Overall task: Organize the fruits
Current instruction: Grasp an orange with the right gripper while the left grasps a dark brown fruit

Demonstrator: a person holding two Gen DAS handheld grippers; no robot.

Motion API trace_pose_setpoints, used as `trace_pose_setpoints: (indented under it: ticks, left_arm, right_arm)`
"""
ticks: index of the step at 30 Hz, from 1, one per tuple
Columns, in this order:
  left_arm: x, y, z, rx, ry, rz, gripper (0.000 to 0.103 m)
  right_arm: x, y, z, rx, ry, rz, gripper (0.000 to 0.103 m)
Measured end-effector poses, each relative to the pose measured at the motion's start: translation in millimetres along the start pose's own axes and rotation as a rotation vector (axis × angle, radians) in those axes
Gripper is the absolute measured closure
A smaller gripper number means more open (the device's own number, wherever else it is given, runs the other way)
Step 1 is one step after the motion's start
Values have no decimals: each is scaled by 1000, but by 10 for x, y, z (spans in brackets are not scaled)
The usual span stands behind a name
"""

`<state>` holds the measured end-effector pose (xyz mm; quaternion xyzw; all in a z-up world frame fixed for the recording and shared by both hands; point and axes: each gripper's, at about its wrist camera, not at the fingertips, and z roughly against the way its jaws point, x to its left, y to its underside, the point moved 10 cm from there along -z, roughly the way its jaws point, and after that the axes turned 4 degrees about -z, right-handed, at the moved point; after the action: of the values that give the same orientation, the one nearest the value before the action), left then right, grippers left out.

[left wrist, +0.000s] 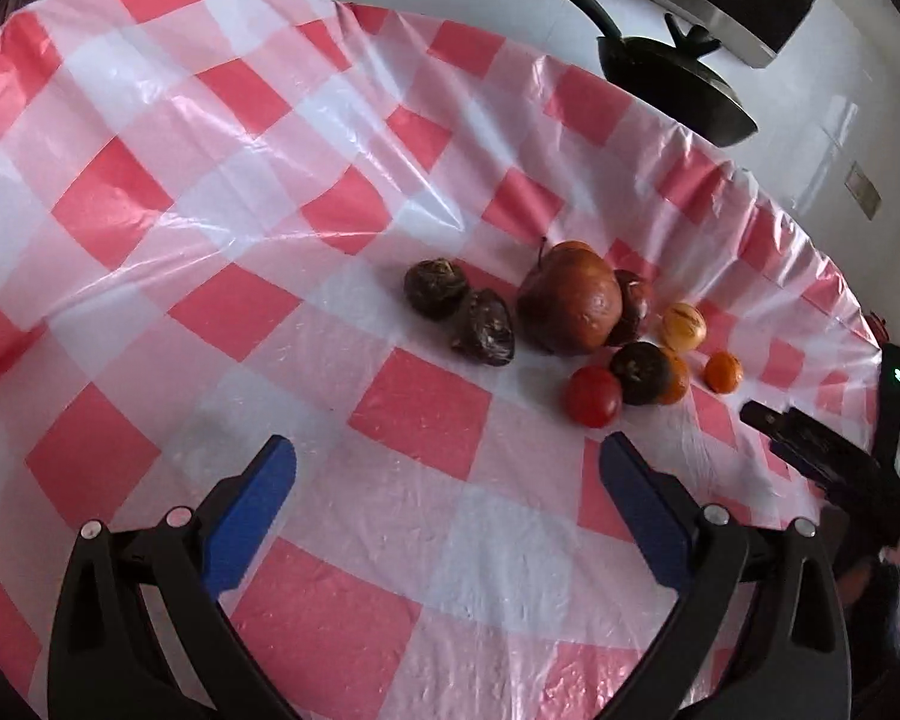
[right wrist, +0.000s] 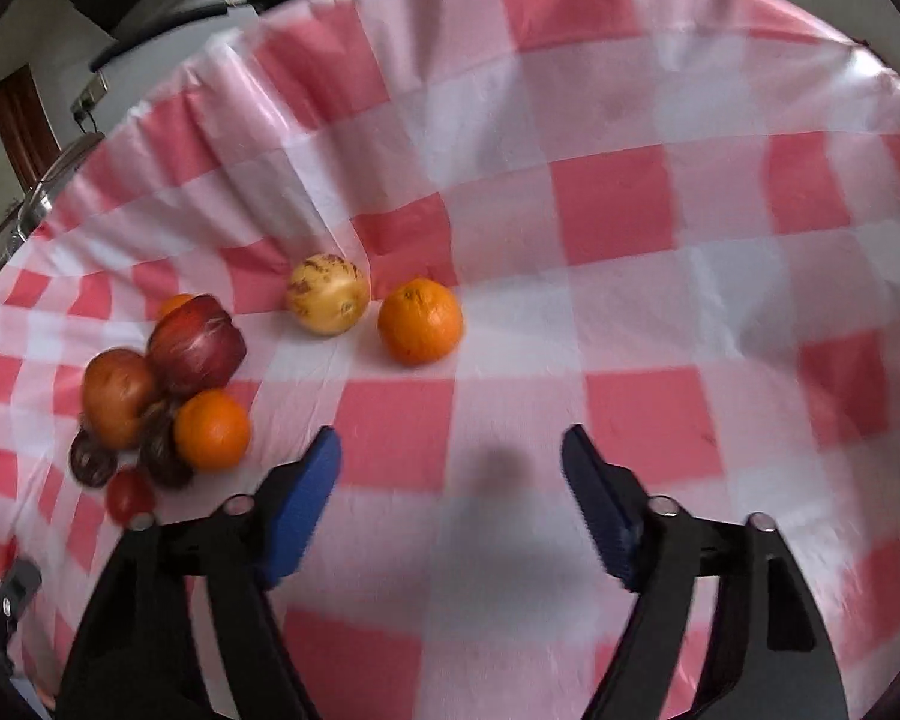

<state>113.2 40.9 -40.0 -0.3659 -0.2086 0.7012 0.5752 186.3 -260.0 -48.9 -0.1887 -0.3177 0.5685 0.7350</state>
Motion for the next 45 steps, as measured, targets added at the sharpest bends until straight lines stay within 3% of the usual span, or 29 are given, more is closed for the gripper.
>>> trace_pose_setpoints:
  ticks: [6, 8, 10, 12, 15, 22, 30, 34, 40, 45]
  left_arm:
    - [9, -4, 26, -15, 11, 10, 2]
    - [7, -9, 23, -14, 13, 11, 2]
    - [14, -7, 27, -15, 12, 13, 2]
    - [16, -2, 32, -16, 13, 15, 2]
    - [31, -8, 27, -13, 8, 18, 2]
    - [25, 9, 39, -11, 4, 14, 2]
    - [-32, 54, -1, 21, 0, -21, 2]
    - [56, 22, -139, 66, -53, 25, 3]
    - [-85, -178, -523, 117, -161, -115, 22]
    - [-178, -333, -854, 154, -197, -154, 37]
  right_arm:
    - [186, -315, -409, 18, 28, 42, 48]
    - [190, -359, -557, 48, 78, 56, 51]
    - [217, -382, -591, 46, 125, 85, 53]
    - [224, -381, -591, 40, 155, 108, 64]
    - [131, -300, -485, 33, 153, 58, 64]
    - [212, 155, 77, -20, 34, -10, 64]
    - [52, 330, 193, -50, -28, -129, 64]
    - [0, 278, 116, -41, -77, -190, 64]
    - [90, 265, 189, -36, -96, -181, 64]
    - [97, 265, 193, -36, -101, -178, 64]
